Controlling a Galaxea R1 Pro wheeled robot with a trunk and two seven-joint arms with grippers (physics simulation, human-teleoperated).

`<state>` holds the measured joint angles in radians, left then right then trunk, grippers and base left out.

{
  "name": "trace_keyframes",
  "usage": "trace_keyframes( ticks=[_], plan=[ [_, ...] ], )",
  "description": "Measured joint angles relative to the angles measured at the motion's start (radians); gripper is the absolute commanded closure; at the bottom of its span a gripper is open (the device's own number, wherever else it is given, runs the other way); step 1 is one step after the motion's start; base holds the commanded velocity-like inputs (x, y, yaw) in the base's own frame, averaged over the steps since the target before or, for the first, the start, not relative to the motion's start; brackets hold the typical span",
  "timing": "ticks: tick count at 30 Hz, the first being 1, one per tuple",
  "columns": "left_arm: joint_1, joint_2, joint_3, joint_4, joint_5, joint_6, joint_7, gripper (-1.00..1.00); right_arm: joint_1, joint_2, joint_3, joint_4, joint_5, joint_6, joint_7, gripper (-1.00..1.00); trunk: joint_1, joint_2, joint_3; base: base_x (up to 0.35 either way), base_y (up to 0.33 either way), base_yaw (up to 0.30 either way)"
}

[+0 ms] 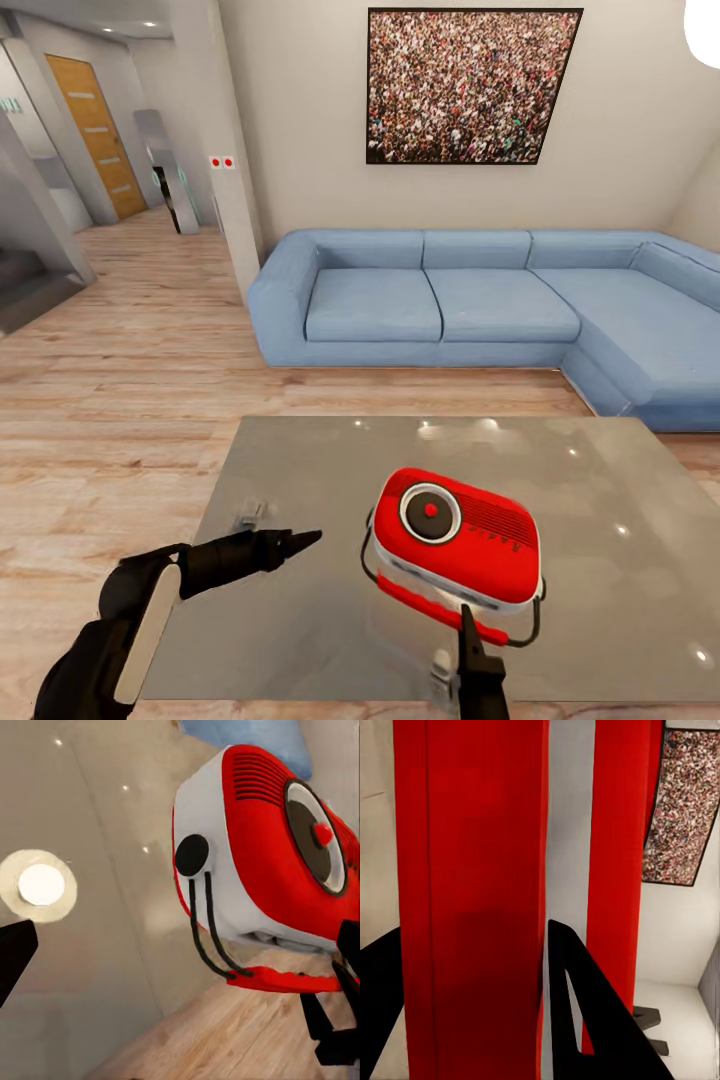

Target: Turn on the radio receiver that's on the table in the living room.

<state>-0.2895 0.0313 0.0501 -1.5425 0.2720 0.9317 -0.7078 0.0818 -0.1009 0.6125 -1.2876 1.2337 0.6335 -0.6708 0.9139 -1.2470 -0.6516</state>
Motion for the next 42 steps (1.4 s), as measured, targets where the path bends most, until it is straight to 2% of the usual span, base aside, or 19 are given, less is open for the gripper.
trace_keyframes(
  ticks=[5, 8, 13, 19, 23, 25, 29, 36, 38, 42],
  plan=[
    [-0.035, -0.051, -0.003, 0.0, 0.0, 0.036, -0.006, -1.0, 0.0, 0.003, 0.002, 0.034, -0.001, 0.008, -0.027, 1.0, 0.0, 0.0, 0.0, 0.0, 0.0, 0.0],
    [-0.072, -0.084, -0.033, 0.0, 0.001, 0.073, -0.007, -1.0, 0.0, 0.004, 0.002, 0.047, 0.001, 0.017, -0.042, 1.0, 0.0, 0.0, 0.0, 0.0, 0.0, 0.0],
    [-0.125, -0.113, -0.088, 0.001, 0.001, 0.103, -0.007, -1.0, 0.0, 0.004, 0.013, 0.084, -0.002, 0.04, -0.055, 1.0, 0.0, 0.0, 0.0, 0.0, 0.0, 0.0],
    [-0.146, -0.152, -0.107, 0.001, 0.0, 0.113, -0.007, -1.0, 0.0, 0.006, 0.038, 0.122, 0.002, 0.076, -0.088, 1.0, 0.0, 0.0, 0.0, 0.0, 0.0, 0.0],
    [-0.149, -0.165, -0.111, 0.001, 0.0, 0.114, -0.006, -1.0, 0.0, 0.006, 0.054, 0.126, 0.003, 0.109, -0.12, 1.0, 0.0, 0.0, 0.0, 0.0, 0.0, 0.0],
    [-0.15, -0.178, -0.113, 0.001, 0.0, 0.114, -0.006, -1.0, 0.0, 0.003, 0.08, 0.123, 0.0, 0.122, -0.138, 1.0, 0.0, 0.0, 0.0, 0.0, 0.0, 0.0],
    [-0.151, -0.187, -0.114, 0.001, 0.0, 0.115, -0.006, -1.0, 0.001, -0.001, 0.105, 0.118, -0.004, 0.144, -0.15, 1.0, 0.0, 0.0, 0.0, 0.0, 0.0, 0.0],
    [-0.151, -0.189, -0.118, 0.001, 0.0, 0.115, -0.006, -1.0, 0.001, -0.002, 0.112, 0.117, -0.012, 0.158, -0.152, 1.0, 0.0, 0.0, 0.0, 0.0, 0.0, 0.0],
    [-0.151, -0.189, -0.134, 0.001, 0.0, 0.115, -0.006, -1.0, 0.001, -0.002, 0.112, 0.117, -0.013, 0.159, -0.152, 1.0, 0.0, 0.0, 0.0, 0.0, 0.0, 0.0],
    [-0.151, -0.189, -0.201, 0.001, -0.001, 0.115, -0.006, -1.0, 0.001, -0.002, 0.113, 0.117, -0.014, 0.16, -0.152, 1.0, 0.0, 0.0, 0.0, 0.0, 0.0, 0.0]
  ],
)
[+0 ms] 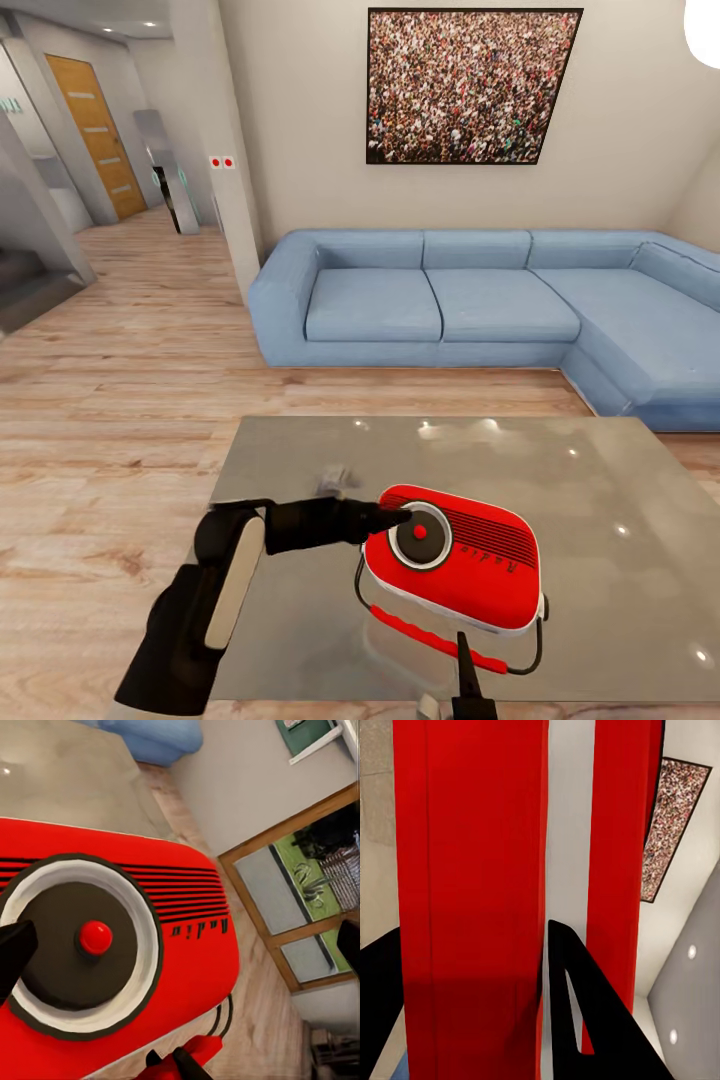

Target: Turn on the radio receiver that's on the table in the living room.

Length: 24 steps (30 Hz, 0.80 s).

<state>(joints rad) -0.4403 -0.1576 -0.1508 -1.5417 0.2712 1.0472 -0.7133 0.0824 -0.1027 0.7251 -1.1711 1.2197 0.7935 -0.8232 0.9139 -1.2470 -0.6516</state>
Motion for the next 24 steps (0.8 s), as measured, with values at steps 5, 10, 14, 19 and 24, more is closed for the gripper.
trace_keyframes(
  ticks=[5, 10, 14, 19, 24],
  plan=[
    [0.0, 0.002, -0.032, 0.0, -0.001, 0.0, 0.0, -1.0, 0.0, -0.001, 0.0, 0.0, -0.002, 0.001, 0.0, 1.0, 0.0, 0.0, 0.0, 0.0, 0.0, 0.0],
    [0.0, 0.003, -0.04, 0.0, 0.0, 0.0, 0.0, -1.0, 0.0, -0.001, 0.0, 0.0, -0.003, 0.001, 0.001, 1.0, 0.0, 0.0, 0.0, 0.0, 0.0, 0.0],
    [0.0, 0.002, -0.043, 0.0, 0.0, 0.0, 0.001, -1.0, 0.0, -0.001, 0.0, 0.0, -0.003, 0.001, 0.002, 1.0, 0.0, 0.0, 0.0, 0.0, 0.0, 0.0],
    [0.0, 0.001, -0.044, 0.0, 0.0, 0.0, 0.003, -1.0, 0.0, -0.001, 0.0, 0.001, -0.004, 0.001, 0.004, 1.0, 0.0, 0.0, 0.0, 0.0, 0.0, 0.0],
    [0.0, 0.001, -0.045, 0.0, 0.0, 0.0, 0.003, 1.0, 0.0, -0.002, 0.0, 0.001, -0.003, 0.001, 0.004, 1.0, 0.0, 0.0, 0.0, 0.0, 0.0, 0.0]
  ],
)
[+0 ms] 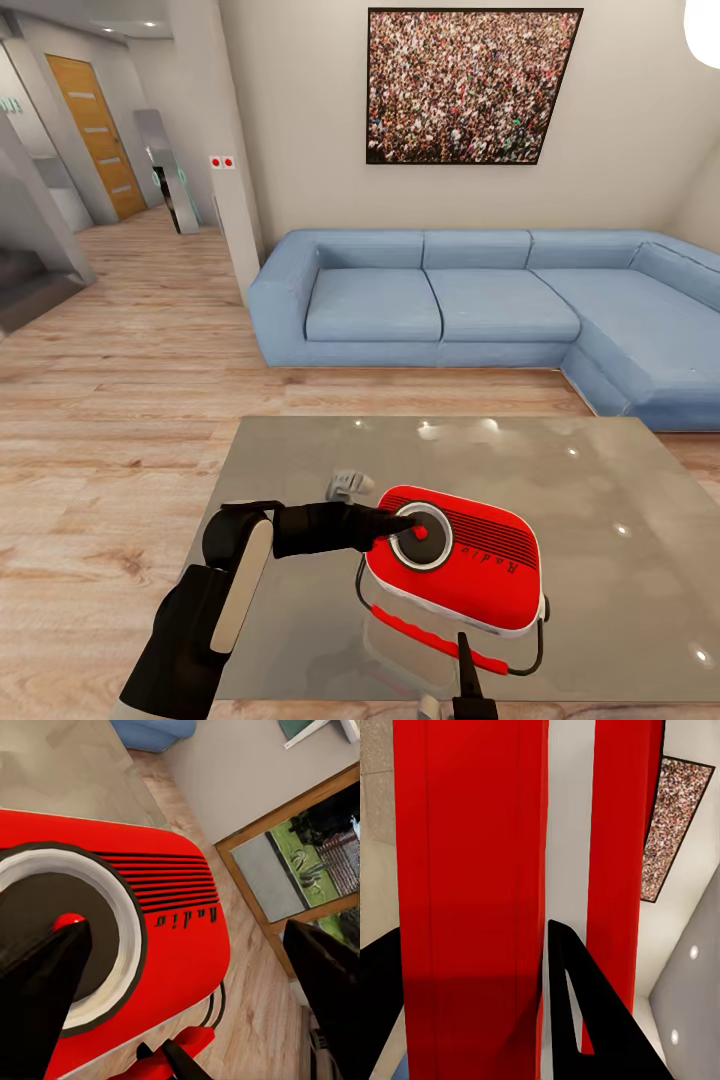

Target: Turn on the radio receiver that's on the table in the living room.

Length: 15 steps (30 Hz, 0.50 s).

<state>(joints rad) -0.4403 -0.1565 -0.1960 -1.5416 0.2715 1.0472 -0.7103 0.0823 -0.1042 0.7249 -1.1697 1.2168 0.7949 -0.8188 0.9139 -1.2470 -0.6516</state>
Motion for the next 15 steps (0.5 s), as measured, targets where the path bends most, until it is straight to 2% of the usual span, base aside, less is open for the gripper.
trace_keyframes(
  ticks=[15],
  plan=[
    [0.0, 0.003, 0.0, 0.0, 0.0, 0.0, 0.0, 1.0, 0.0, 0.001, 0.0, -0.003, -0.001, -0.01, 0.003, 1.0, 0.0, 0.0, 0.0, 0.0, 0.0, 0.0]
  ],
)
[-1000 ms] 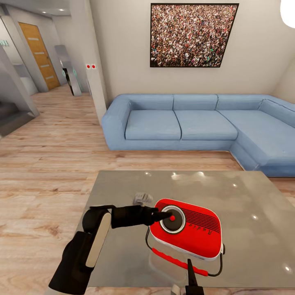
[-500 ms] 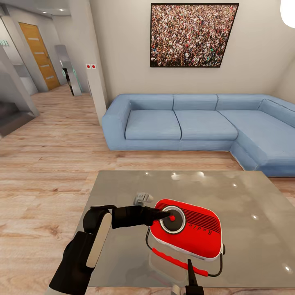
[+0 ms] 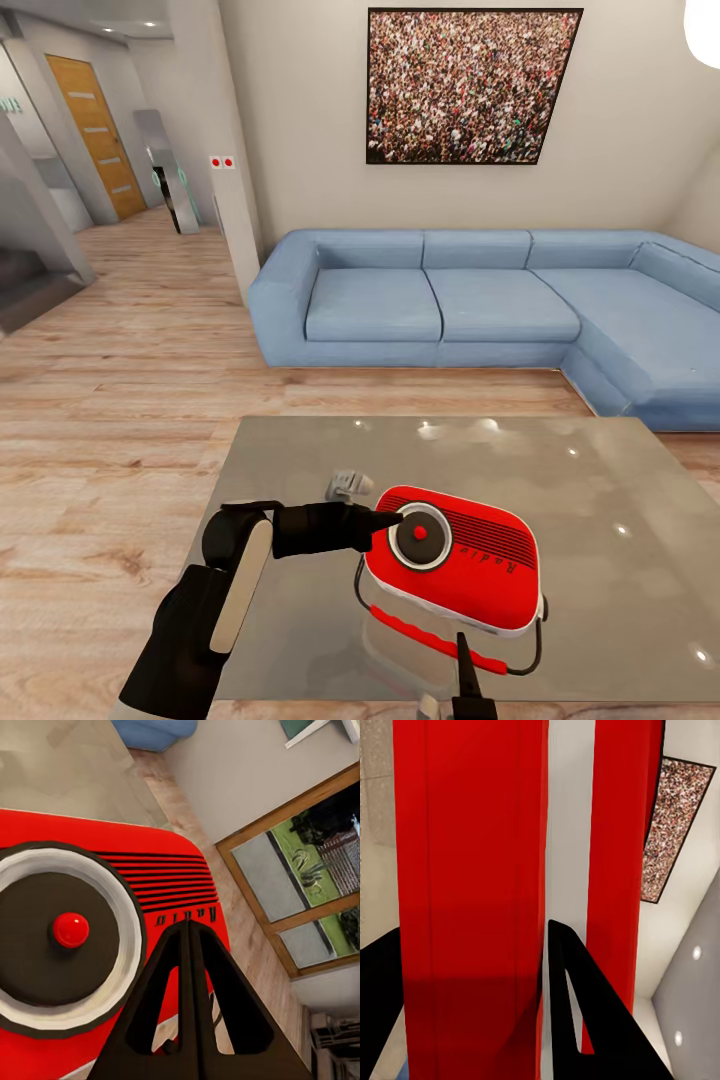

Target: Turn on the radio receiver that's on the table in the living room.

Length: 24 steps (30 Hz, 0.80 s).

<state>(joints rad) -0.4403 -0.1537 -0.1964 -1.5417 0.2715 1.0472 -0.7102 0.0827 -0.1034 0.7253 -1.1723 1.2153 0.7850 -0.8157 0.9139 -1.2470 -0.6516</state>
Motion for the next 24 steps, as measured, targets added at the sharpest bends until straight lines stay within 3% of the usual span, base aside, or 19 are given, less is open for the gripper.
trace_keyframes(
  ticks=[8, 12, 22, 24],
  plan=[
    [0.0, 0.0, 0.0, 0.0, 0.0, 0.0, 0.0, 1.0, 0.0, 0.0, 0.001, -0.021, -0.001, -0.003, 0.004, 1.0, 0.0, 0.0, 0.0, 0.0, 0.0, 0.0],
    [0.0, -0.002, 0.0, 0.0, 0.0, 0.0, 0.0, 1.0, -0.001, -0.002, 0.0, -0.041, -0.051, -0.006, 0.003, 1.0, 0.0, 0.0, 0.0, 0.0, 0.0, 0.0],
    [0.0, 0.0, 0.0, 0.003, 0.0, 0.0, 0.0, 1.0, 0.0, -0.004, 0.001, -0.063, -0.072, -0.007, 0.003, 1.0, 0.0, 0.0, 0.0, 0.0, 0.0, 0.0],
    [0.011, 0.011, -0.011, 0.014, 0.01, -0.007, -0.004, 1.0, 0.001, 0.004, -0.003, -0.05, -0.11, -0.011, 0.017, 1.0, 0.0, 0.0, 0.0, 0.0, 0.0, 0.0]
  ],
)
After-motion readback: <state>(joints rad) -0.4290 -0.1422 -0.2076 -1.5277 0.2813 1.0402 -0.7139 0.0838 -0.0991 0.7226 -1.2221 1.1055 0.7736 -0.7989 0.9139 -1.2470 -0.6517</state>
